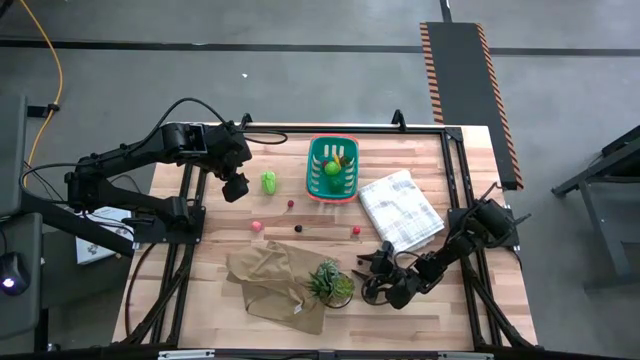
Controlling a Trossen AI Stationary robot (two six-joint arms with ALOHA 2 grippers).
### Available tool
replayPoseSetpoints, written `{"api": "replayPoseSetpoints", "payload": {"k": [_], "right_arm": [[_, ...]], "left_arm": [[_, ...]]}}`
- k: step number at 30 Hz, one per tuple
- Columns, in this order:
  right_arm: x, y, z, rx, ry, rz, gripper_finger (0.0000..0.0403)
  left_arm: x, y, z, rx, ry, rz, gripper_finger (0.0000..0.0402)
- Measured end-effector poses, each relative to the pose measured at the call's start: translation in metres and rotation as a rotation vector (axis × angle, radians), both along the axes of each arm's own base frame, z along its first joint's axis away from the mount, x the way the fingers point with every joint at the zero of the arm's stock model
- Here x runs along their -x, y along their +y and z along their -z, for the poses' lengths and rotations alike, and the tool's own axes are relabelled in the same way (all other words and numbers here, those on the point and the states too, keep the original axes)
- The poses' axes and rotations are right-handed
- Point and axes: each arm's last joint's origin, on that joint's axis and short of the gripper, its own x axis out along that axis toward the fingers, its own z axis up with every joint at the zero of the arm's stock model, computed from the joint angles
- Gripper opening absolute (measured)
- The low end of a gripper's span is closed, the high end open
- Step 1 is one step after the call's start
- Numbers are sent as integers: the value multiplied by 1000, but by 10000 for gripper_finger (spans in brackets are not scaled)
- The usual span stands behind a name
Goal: Pick and placing Produce into tupperware
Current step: Put the blueberry into the green basket
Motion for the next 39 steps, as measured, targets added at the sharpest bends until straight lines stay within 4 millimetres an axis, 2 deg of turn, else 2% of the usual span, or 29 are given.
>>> {"api": "replayPoseSetpoints", "payload": {"k": [6, 18, 39], "right_arm": [[1, 0, 0, 1, 2, -1, 210], [8, 4, 3, -2, 1, 20, 161], [10, 4, 3, 9, 0, 30, 121]], "left_arm": [[0, 0, 0, 0, 0, 0, 248], [0, 0, 0, 0, 0, 0, 248], [0, 0, 0, 0, 0, -1, 248]]}}
